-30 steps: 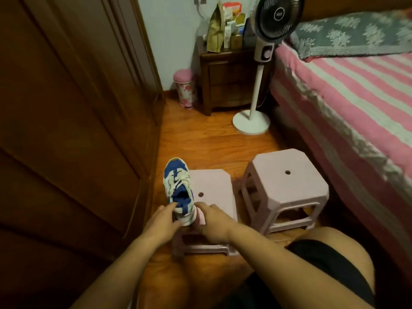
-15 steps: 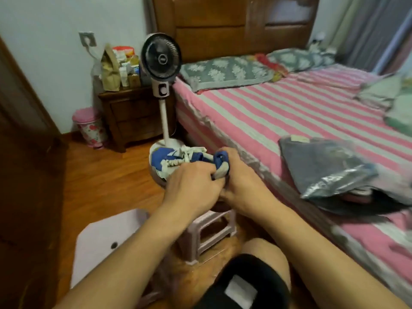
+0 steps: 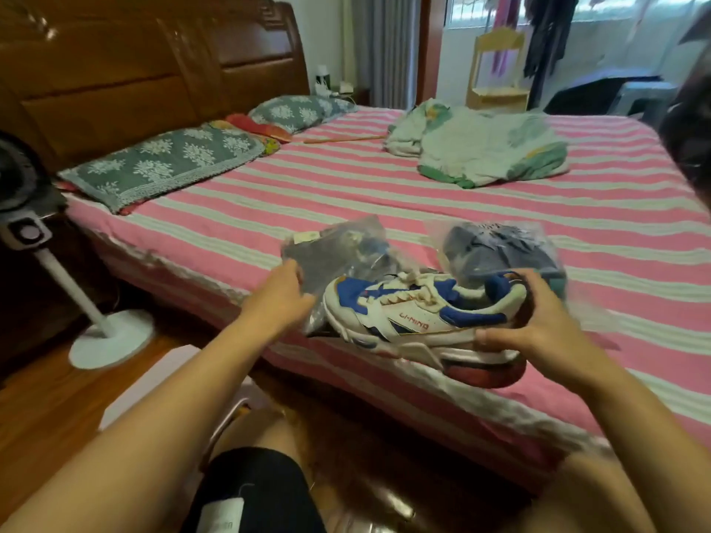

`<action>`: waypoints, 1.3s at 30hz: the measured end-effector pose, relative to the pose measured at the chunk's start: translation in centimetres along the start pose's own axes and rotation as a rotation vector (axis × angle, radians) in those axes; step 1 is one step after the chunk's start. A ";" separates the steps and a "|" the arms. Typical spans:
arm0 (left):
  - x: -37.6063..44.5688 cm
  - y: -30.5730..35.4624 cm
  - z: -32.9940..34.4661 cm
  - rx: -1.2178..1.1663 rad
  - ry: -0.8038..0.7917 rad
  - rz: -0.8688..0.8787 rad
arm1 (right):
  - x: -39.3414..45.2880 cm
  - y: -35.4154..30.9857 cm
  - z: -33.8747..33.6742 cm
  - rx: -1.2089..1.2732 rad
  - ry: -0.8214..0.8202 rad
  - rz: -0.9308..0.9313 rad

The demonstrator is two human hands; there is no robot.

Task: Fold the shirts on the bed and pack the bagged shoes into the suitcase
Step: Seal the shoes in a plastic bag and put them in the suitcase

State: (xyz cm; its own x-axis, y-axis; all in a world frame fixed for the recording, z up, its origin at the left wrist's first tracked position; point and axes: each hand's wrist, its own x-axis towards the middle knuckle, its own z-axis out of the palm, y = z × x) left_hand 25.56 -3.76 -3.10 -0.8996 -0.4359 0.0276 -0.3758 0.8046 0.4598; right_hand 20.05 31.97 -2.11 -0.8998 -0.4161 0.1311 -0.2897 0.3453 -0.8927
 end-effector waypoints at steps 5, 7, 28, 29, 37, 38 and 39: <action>0.8 0.1 6.8 0.512 -0.085 0.150 | -1.0 2.3 -2.0 -0.062 -0.006 0.059; 0.9 0.5 8.1 0.609 0.021 0.230 | -0.9 2.6 -2.0 -0.063 0.002 0.062; 1.1 2.2 3.6 0.162 0.150 0.286 | 2.8 -1.6 7.9 -0.166 0.168 0.054; 1.1 2.1 3.6 0.150 0.134 0.270 | 3.0 -1.5 9.4 -0.158 0.192 0.054; 1.0 0.8 5.7 -0.085 0.123 0.162 | 5.9 1.0 19.3 -0.204 0.232 0.005; 1.0 0.2 6.1 -0.095 0.121 0.155 | 6.1 1.7 19.7 -0.215 0.188 -0.003; 1.0 -0.4 6.4 -0.106 0.114 0.151 | 6.2 2.3 19.8 -0.226 0.159 -0.011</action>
State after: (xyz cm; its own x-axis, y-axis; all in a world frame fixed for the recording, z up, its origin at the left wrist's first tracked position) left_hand 23.34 -1.93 -8.88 -0.9105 -0.3614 0.2010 -0.2077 0.8199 0.5335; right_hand 20.27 13.55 -11.88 -0.9310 -0.2897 0.2220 -0.3489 0.5275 -0.7746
